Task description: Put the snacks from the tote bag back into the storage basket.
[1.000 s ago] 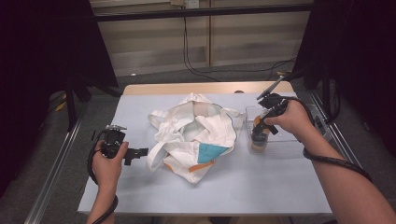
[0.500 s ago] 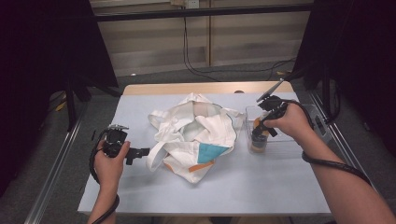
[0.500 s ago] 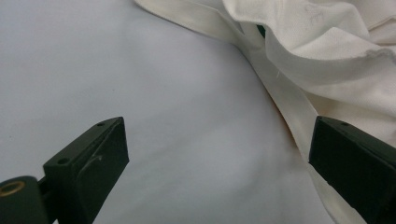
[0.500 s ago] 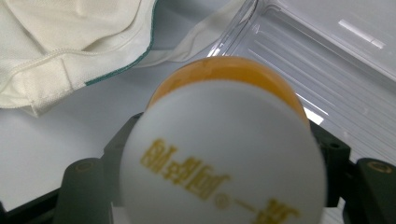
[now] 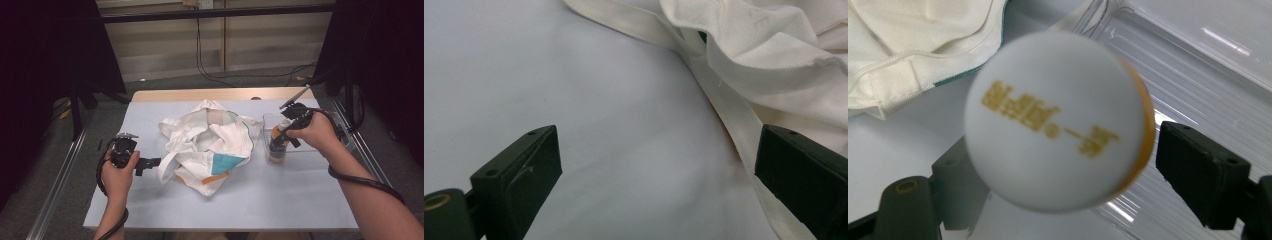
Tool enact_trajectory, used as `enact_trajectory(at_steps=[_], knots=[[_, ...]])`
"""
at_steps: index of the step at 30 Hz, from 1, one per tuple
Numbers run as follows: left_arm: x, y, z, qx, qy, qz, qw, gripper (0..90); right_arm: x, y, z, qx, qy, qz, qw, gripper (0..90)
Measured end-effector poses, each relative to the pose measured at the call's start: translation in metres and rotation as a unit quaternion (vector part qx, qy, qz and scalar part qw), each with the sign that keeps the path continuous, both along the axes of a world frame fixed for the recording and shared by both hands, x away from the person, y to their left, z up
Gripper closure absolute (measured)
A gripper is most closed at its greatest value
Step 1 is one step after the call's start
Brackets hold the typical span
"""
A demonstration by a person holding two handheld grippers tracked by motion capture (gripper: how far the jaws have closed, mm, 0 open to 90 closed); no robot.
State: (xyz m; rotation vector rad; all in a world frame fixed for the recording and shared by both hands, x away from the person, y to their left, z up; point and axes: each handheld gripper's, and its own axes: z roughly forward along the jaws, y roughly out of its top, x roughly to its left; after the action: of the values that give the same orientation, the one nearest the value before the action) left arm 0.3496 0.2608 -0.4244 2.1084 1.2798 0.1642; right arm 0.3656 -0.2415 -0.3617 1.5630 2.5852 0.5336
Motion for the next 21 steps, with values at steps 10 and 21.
enact_trajectory(at_steps=[10,21], knots=[[0.002,-0.001,0.001,-0.002,-0.001,0.002,1.0000,4.6,-0.009,-0.008,0.003,0.008,-0.008,-0.005,0.9999,15.3],[0.004,-0.002,0.000,0.000,-0.003,0.005,1.0000,4.6,-0.021,-0.024,-0.002,0.009,-0.017,-0.011,0.9998,12.7]])
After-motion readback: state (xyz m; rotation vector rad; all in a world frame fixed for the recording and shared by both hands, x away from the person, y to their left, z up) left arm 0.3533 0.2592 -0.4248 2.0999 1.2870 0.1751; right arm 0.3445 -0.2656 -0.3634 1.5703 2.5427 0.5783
